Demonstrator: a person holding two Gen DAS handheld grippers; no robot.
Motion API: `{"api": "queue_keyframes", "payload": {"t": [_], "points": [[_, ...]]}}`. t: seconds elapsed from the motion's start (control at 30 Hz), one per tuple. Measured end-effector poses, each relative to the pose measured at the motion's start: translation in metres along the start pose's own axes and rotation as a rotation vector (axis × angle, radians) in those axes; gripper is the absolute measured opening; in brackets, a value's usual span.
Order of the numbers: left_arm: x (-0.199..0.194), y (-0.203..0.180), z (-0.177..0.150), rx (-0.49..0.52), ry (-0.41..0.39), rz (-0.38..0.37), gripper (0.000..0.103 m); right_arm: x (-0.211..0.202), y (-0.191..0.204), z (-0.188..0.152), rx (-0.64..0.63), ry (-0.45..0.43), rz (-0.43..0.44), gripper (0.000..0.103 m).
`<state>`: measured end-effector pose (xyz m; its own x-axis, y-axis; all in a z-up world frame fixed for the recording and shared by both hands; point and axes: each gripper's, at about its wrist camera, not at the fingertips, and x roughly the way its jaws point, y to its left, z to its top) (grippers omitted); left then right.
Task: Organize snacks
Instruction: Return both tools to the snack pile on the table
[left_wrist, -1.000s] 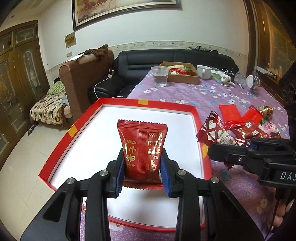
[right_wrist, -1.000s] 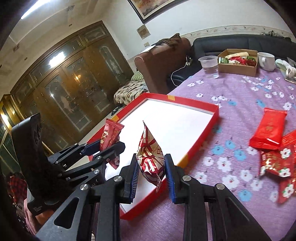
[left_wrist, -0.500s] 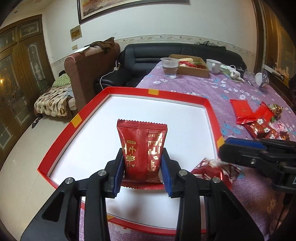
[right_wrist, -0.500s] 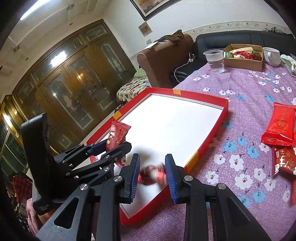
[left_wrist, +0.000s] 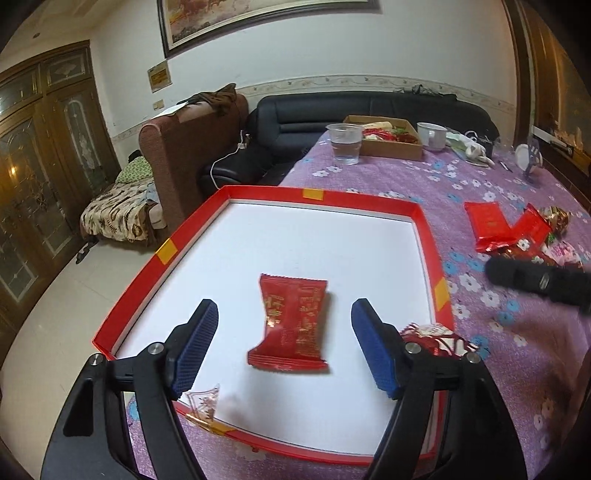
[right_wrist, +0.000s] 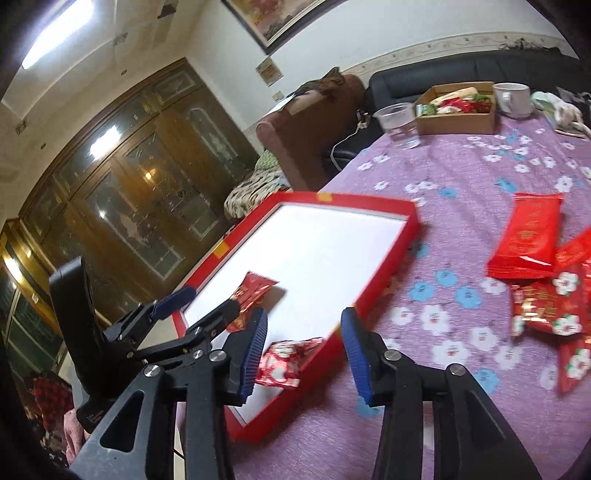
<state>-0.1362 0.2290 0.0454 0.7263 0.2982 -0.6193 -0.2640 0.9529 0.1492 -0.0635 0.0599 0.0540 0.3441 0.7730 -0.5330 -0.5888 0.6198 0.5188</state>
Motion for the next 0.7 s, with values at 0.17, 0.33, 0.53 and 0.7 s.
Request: {"api": "queue_keyframes", "payload": {"t": [0.17, 0.33, 0.53, 0.7], "points": [[-0.006, -0.019, 0.003, 0.054, -0.012, -0.014, 0.075, -0.043, -0.036, 0.007, 0.052, -0.072, -0.069, 0.051], [-0.014, -0.049, 0.006, 0.119, -0.026, -0.048, 0.075, -0.096, -0.09, 0.001, 0.134, -0.138, -0.161, 0.057], [-0.027, -0.093, 0.01, 0.221, -0.039, -0.105, 0.075, -0.155, -0.138, -0.01, 0.251, -0.234, -0.228, 0.058], [-0.034, -0.135, 0.01, 0.292, -0.026, -0.208, 0.079, -0.205, -0.174, -0.022, 0.303, -0.299, -0.323, 0.067]]}}
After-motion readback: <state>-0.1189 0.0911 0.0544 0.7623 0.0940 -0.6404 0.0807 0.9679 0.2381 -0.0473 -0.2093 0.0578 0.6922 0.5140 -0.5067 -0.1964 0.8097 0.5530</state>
